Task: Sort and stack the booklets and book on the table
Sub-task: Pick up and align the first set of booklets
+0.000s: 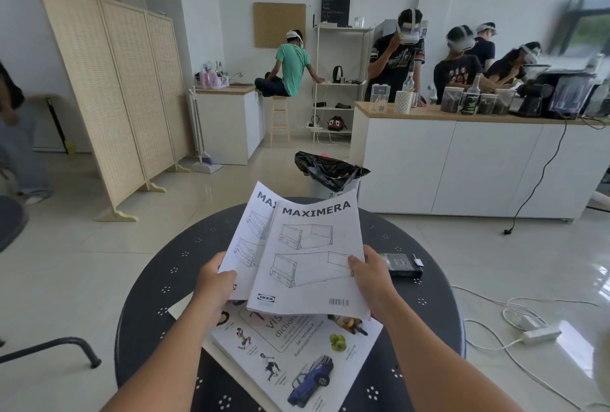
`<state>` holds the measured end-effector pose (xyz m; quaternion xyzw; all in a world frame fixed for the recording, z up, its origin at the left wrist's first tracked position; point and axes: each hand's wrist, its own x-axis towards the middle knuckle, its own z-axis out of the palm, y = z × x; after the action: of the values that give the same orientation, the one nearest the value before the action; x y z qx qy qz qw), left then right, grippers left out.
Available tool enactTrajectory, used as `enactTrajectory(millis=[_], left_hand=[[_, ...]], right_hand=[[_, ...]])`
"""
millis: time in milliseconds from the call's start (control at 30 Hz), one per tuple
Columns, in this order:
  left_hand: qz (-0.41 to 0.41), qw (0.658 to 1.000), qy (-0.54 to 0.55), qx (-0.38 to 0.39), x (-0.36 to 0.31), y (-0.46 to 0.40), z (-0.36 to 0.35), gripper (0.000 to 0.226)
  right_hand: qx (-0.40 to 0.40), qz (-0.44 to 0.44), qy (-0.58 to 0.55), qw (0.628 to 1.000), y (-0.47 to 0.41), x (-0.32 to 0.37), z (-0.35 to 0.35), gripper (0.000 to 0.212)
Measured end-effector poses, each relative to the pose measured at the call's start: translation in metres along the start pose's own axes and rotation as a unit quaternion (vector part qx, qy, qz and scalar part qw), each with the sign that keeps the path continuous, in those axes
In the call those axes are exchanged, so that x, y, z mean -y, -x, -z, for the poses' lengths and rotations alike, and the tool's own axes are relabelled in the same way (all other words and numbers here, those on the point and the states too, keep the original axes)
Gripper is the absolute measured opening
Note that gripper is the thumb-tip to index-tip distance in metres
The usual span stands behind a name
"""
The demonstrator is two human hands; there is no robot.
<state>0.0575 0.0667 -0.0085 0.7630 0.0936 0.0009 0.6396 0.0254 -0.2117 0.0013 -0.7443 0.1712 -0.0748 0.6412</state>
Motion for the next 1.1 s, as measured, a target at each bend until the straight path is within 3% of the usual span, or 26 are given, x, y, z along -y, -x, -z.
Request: enactTrajectory(millis=[367, 633, 733, 833, 933, 1000, 1100], left_hand=[[0.048, 0.992, 0.095, 0.068, 0.019, 0.038, 0.000, 0.050], [0.044, 0.987, 0.046, 0.149, 0.002, 0.050, 0.003, 0.030], [0.048, 0.982, 0.048, 0.174, -0.006, 0.050, 0.005, 0.036], [0.011, 0.990, -0.006, 0.143, -0.002, 0.045, -0.001, 0.029], [0.010, 0.994, -0.022, 0.109, 0.001, 0.042, -0.007, 0.037], [0.006, 0.995, -0.015, 0.094, -0.001, 0.041, -0.010, 0.034], [-0.011, 0.997, 0.005, 0.077, -0.002, 0.047, -0.014, 0.031]], right_hand=[[0.016, -0.042, -0.008, 0.999, 0.022, -0.013, -0.001, 0.021], [0.041, 0.010, -0.012, 0.999, 0.035, -0.003, -0.008, 0.028], [0.042, 0.024, -0.006, 0.999, 0.038, -0.001, -0.006, 0.029], [0.040, 0.043, -0.008, 0.998, 0.043, 0.001, -0.004, 0.033], [0.044, 0.055, -0.019, 0.997, 0.047, 0.004, -0.004, 0.061], [0.029, 0.032, -0.021, 0.999, 0.045, 0.006, -0.002, 0.068], [0.022, 0.018, 0.002, 1.000, 0.041, 0.004, 0.000, 0.041]])
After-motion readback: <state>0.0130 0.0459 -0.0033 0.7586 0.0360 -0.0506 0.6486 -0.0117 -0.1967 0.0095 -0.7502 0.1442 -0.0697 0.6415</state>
